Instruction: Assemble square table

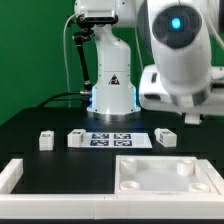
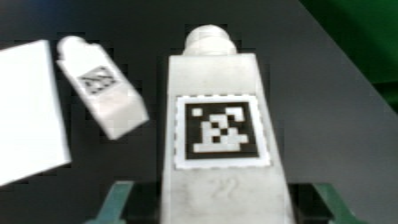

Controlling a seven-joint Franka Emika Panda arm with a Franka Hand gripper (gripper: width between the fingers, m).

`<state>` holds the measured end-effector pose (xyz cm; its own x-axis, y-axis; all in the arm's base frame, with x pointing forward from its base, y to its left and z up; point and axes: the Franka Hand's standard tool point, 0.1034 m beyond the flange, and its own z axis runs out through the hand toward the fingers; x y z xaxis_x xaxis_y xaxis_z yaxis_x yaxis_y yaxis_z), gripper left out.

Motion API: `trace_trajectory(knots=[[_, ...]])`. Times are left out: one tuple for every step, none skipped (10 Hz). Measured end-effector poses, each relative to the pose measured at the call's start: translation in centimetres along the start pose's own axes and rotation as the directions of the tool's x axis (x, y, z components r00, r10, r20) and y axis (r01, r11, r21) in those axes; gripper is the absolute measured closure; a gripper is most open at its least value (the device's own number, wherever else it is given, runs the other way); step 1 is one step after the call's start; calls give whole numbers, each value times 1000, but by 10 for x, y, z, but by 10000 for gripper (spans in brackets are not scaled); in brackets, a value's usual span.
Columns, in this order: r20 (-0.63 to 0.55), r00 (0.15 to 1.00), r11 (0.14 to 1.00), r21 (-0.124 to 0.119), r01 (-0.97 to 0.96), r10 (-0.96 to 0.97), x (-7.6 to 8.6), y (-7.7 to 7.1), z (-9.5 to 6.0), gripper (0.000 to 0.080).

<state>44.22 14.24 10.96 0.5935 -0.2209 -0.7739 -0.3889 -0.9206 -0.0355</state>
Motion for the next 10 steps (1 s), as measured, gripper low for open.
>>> trace_trajectory(knots=[[-14,1000,1000,1,1,-1,2,-2,1,509],[-79,997,1000,13,7,-6,7,-7,0,509],[-132,991,1000,20,11,-8,6,-8,-1,509],[-231,973,999,34,20,-12,8,-12,-3,508],[-300,954,999,42,29,-15,8,-15,-5,508],[-342,939,999,18,49,-40,11,-19,-24,508],[-452,887,996,-23,91,-92,16,-28,-69,508],[-547,817,983,-98,156,-184,13,-26,-106,508],[-622,767,987,-66,146,-155,18,-32,-106,508],[-643,749,986,-72,152,-162,16,-30,-95,508]])
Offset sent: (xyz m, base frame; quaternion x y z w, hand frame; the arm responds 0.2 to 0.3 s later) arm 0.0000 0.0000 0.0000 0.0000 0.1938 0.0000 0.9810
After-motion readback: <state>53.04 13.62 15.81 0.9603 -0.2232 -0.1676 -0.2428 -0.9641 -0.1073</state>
